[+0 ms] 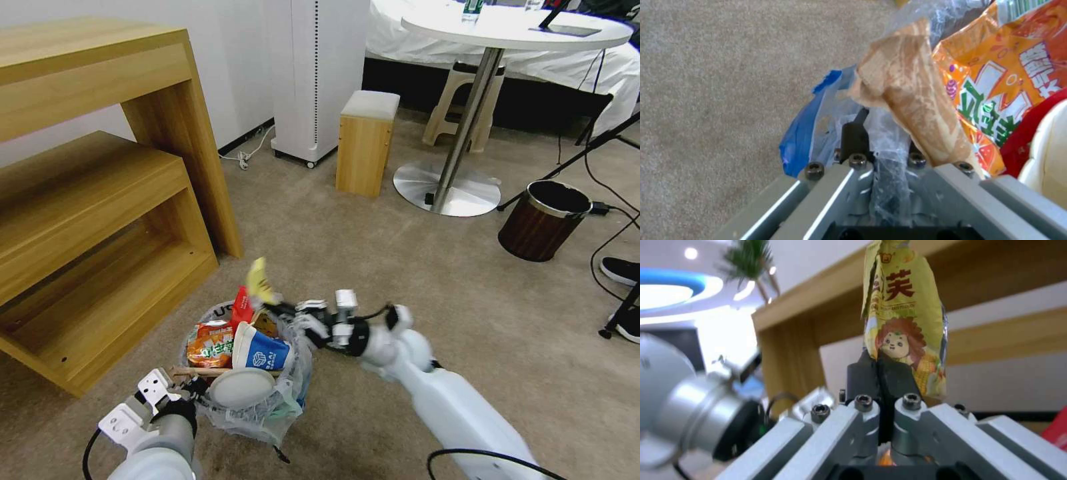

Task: Pick up the trash bin and place the garbage on the floor into it.

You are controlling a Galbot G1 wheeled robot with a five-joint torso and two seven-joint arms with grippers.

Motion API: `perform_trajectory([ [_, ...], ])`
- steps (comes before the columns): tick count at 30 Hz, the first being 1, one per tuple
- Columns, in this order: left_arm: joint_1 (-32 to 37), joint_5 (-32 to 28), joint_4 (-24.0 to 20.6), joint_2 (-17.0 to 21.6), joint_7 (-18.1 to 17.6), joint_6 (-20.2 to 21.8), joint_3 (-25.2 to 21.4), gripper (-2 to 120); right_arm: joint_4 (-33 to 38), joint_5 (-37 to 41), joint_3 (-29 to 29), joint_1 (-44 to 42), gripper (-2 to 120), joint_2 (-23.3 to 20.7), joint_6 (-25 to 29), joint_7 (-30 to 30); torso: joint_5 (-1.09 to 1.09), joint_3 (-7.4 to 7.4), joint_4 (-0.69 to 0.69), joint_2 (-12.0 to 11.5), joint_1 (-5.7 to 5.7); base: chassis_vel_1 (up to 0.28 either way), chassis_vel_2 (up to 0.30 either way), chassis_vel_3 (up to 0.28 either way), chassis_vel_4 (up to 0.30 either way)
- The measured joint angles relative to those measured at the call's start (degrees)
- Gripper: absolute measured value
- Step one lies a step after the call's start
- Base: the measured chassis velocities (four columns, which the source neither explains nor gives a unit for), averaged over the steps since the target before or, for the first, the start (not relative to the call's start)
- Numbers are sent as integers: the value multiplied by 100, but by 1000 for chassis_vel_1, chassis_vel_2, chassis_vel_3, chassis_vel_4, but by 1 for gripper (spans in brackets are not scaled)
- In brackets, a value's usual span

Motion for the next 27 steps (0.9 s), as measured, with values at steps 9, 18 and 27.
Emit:
perform_trajectory([
  [9,36,-30,-86,49,-2,5,-29,0,37,-308,-70,61,7,-119,-259,68,0,-1,-2,0,0,0,0,0,0],
  [18,112,-12,-178,64,-6,19,11,0,178,-636,168,-214,42,-296,-376,319,1,-1,-2,0,0,0,0,0,0],
  [27,147,3,-196,74,-8,19,-38,0,446,-604,475,-405,72,-356,-302,618,1,-1,0,0,0,0,0,0,0],
])
